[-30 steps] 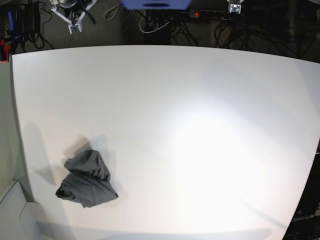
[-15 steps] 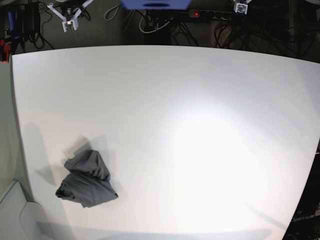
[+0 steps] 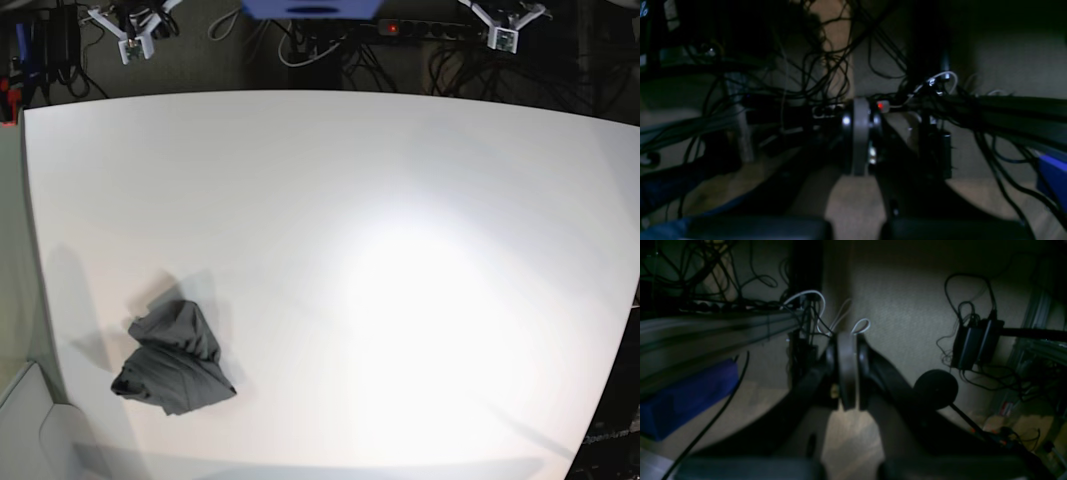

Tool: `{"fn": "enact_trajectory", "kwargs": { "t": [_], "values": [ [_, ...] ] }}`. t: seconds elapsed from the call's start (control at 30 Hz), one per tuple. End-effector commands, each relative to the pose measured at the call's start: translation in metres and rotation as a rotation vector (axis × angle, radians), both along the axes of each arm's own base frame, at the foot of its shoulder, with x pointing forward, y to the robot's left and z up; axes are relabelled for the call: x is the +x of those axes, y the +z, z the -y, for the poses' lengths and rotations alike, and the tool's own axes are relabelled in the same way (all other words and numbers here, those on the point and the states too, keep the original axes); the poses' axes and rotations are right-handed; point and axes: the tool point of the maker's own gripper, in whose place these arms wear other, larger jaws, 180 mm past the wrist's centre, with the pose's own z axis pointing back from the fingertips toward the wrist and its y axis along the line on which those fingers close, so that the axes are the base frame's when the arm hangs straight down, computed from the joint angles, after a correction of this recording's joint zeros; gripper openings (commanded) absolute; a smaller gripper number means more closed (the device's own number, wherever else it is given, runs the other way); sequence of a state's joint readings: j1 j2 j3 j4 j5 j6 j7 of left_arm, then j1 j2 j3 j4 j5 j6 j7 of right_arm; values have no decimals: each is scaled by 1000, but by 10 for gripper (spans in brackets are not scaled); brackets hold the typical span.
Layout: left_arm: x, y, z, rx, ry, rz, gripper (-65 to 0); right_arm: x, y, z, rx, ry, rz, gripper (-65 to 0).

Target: Layout the t-shirt on the table in an organized manner, then fold the t-shirt properly

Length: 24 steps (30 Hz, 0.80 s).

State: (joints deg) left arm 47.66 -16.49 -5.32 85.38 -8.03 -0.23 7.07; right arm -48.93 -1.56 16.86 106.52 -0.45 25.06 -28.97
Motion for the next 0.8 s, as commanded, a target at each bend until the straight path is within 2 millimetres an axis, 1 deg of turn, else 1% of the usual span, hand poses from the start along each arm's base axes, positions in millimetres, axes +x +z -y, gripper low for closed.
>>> {"fn": "enact_trajectory", "kwargs": {
  "t": [0.0, 0.1, 0.17, 0.27, 0.37, 0.53, 0.63, 0.77],
  "values": [
    [-4, 3, -3, 7, 0, 6, -649, -2, 3, 2, -4, 10, -10, -650],
    [-6, 3, -2, 4, -1, 2, -649, -2, 2, -1, -1, 16, -16, -650],
    [-12, -2, -2, 5, 0, -18, -649, -2, 1, -6, 10, 29, -20, -650],
    [-20, -8, -5, 9, 7, -43, -649, -3, 1, -8, 14, 33, -23, -650],
    [-22, -9, -5, 9, 7, -48, -649, -2, 1, -10, 18, 37, -24, -650],
    [-22, -9, -5, 8, 8, -48, -649, -2, 1, -10, 17, 38, -24, -650],
    [-31, -9, -5, 8, 8, -65, -649, -4, 1, -10, 17, 38, -27, -650],
    [-33, -9, -6, 9, 9, -70, -649, -5, 1, -6, 7, 50, -32, -650]
  ]
}}
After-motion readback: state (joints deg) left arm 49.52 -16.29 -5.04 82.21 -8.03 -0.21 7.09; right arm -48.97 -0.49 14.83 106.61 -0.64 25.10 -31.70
